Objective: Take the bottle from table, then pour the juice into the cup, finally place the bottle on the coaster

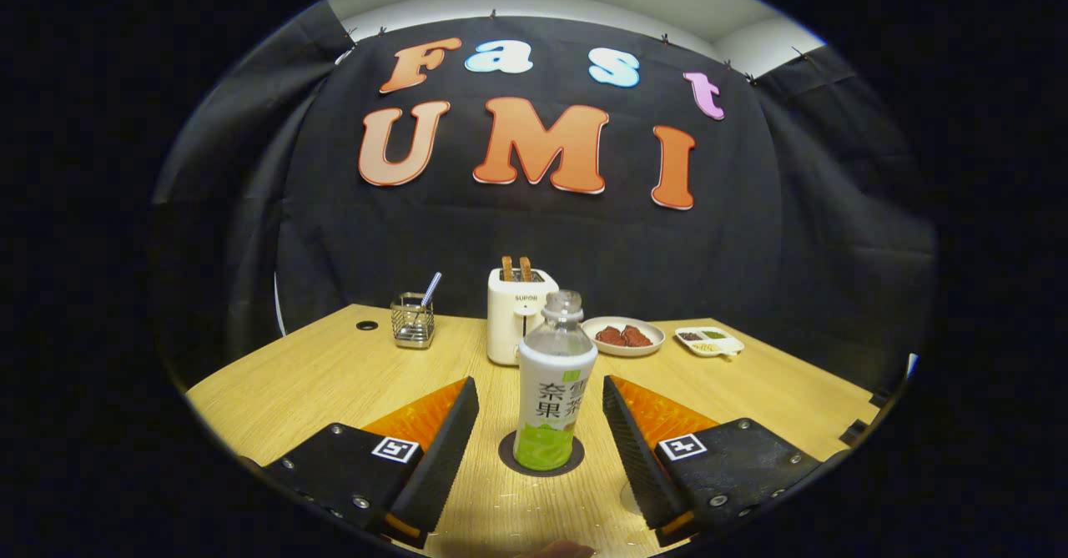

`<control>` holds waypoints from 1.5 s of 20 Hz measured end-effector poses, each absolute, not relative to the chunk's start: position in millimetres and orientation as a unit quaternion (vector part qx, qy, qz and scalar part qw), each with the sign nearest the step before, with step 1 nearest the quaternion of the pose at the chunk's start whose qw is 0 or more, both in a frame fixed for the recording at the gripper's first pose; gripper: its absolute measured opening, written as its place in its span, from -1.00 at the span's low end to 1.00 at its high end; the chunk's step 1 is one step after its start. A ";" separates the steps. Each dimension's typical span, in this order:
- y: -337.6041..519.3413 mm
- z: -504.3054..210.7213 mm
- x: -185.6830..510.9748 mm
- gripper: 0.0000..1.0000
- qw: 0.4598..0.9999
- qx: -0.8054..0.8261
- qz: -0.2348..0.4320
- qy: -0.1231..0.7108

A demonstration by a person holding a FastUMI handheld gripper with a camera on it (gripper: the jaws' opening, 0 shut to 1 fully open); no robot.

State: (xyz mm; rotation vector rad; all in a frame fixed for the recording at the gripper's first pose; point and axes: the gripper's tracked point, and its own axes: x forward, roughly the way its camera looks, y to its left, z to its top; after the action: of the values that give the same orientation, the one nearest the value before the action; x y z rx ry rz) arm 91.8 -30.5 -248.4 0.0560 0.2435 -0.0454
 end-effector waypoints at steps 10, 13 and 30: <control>9.6 -111.9 41.4 0.80 0.999 0.034 0.022 0.023; 15.1 -92.1 41.5 0.79 0.997 0.057 0.046 0.009; 38.2 -32.7 11.1 0.80 0.991 0.103 0.081 -0.039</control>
State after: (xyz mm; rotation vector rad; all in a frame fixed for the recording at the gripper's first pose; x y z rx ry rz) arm 11.1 38.2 -32.7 0.2060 -0.0786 0.1622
